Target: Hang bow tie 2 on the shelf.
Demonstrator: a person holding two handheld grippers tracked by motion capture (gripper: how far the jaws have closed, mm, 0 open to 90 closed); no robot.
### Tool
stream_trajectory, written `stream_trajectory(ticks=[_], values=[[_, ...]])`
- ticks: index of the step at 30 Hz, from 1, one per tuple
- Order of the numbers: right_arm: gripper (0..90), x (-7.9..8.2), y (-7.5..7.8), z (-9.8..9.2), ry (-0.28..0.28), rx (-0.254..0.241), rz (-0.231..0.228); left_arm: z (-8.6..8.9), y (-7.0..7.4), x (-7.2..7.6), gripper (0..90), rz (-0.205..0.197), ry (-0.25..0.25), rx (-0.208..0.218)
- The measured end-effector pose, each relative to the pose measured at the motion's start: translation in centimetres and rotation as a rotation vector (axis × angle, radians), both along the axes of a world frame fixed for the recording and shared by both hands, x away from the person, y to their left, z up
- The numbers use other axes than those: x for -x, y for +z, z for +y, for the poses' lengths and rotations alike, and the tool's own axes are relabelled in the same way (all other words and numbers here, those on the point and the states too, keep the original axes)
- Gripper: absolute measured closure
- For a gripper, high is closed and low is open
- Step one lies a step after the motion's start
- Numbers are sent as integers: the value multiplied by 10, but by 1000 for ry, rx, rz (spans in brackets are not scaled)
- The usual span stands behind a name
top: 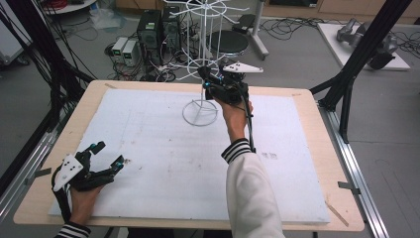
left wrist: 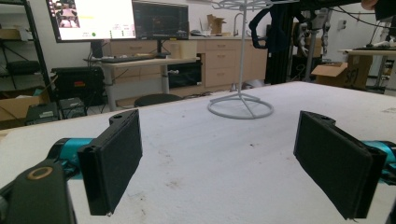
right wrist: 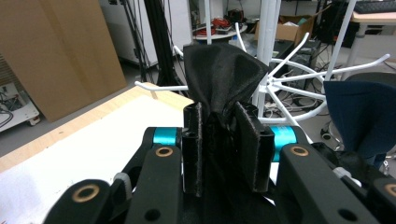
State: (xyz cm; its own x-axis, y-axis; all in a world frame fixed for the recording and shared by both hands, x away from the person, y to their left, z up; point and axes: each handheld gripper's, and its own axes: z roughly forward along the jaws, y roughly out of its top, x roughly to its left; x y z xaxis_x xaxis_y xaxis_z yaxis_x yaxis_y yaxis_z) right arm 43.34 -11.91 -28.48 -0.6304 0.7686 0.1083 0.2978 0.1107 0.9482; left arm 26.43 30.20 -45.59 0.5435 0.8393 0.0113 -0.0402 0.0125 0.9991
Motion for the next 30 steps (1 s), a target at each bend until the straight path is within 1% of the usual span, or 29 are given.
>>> stream_trajectory(ticks=[8, 13, 22, 25, 27, 30], values=[[656, 1, 1, -3, -22, -11, -5, 0, 0, 0, 158, 1, 0, 0], [619, 2, 4, -7, -14, -25, -21, 0, 0, 0, 158, 1, 0, 0], [615, 7, 8, -11, -19, -27, -37, 0, 0, 0, 158, 0, 0, 1], [599, 9, 10, -11, -18, -26, -45, 0, 0, 0, 158, 0, 1, 2], [572, 11, 11, -12, -9, -25, -46, 0, 0, 0, 158, 0, 1, -3], [507, 15, 15, -13, 0, -21, -57, 0, 0, 0, 158, -2, 1, 2]])
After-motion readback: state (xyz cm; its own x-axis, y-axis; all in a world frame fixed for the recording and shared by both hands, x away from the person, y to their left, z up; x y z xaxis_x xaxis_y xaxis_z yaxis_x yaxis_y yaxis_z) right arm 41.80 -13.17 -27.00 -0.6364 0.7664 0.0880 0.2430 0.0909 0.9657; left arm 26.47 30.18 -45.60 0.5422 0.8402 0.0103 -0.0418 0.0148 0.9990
